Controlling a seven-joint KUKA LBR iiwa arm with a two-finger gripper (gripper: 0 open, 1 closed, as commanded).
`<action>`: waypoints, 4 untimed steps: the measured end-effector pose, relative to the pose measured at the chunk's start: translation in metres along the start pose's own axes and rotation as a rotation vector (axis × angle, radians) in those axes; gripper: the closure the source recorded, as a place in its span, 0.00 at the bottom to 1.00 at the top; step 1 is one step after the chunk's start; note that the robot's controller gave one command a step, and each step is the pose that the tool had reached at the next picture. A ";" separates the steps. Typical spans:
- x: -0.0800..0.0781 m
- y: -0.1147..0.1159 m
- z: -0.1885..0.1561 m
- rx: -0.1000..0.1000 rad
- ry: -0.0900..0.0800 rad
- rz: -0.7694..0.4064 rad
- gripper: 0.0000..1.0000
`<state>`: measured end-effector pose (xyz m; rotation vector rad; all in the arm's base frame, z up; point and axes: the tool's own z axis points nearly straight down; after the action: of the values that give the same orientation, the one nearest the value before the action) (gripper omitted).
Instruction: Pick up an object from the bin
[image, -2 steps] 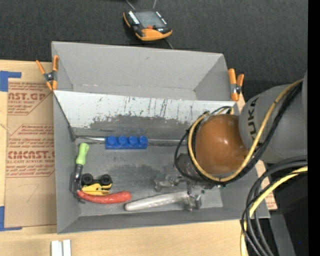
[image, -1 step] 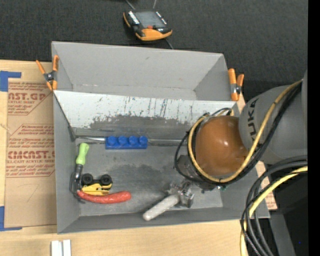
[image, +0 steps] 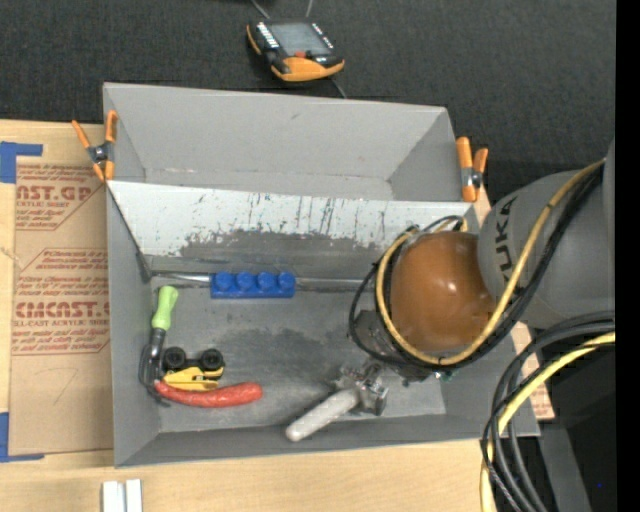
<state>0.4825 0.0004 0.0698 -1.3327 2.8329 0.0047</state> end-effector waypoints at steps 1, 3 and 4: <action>-0.005 0.002 -0.003 -0.001 -0.001 -0.002 1.00; -0.043 -0.015 -0.085 0.003 -0.009 -0.077 1.00; -0.006 0.003 -0.001 -0.015 0.010 -0.005 1.00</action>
Offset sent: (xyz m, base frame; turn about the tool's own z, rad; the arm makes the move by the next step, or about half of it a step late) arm 0.0013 -0.0009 0.0011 -0.0019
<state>0.4838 0.0074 0.0707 -1.3458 2.8438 0.0201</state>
